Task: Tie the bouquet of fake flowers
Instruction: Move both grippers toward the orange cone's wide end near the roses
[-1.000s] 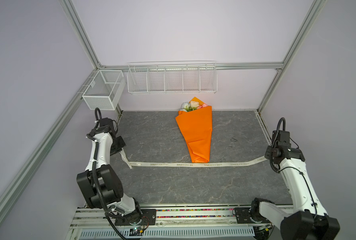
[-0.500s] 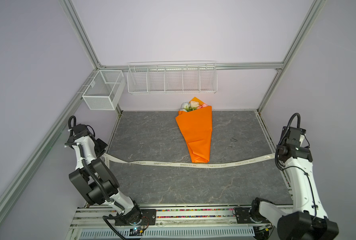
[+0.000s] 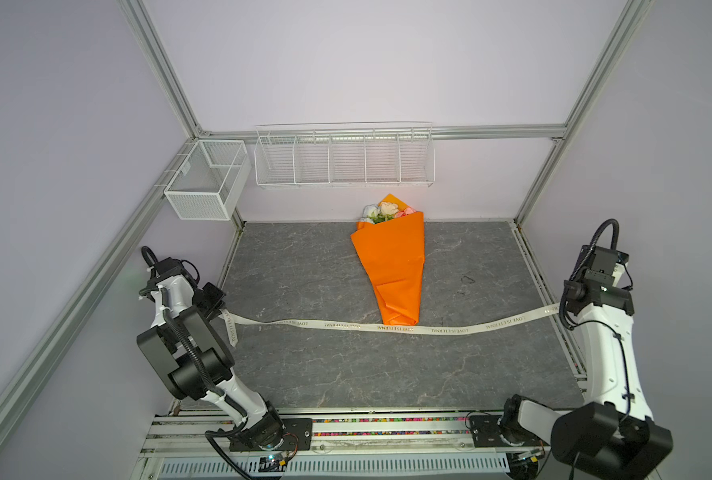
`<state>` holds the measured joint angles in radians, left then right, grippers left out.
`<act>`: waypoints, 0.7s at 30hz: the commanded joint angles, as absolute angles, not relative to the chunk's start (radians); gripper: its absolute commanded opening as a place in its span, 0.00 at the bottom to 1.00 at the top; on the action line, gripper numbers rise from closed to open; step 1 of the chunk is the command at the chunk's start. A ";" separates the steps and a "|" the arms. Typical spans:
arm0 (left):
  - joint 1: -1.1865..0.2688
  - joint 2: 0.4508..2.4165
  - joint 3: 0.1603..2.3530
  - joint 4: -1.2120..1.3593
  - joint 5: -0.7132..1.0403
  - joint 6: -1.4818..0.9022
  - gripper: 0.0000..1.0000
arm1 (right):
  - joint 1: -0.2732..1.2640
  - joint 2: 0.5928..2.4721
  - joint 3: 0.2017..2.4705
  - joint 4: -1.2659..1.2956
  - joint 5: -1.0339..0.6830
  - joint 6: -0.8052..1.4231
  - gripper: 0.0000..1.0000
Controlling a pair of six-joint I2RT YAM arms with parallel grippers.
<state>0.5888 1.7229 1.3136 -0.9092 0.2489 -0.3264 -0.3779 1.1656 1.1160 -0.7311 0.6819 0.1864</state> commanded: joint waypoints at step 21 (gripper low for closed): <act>0.137 1.497 1.301 -0.889 0.353 -0.311 1.00 | -0.251 1.309 1.151 -0.710 -0.264 0.292 0.82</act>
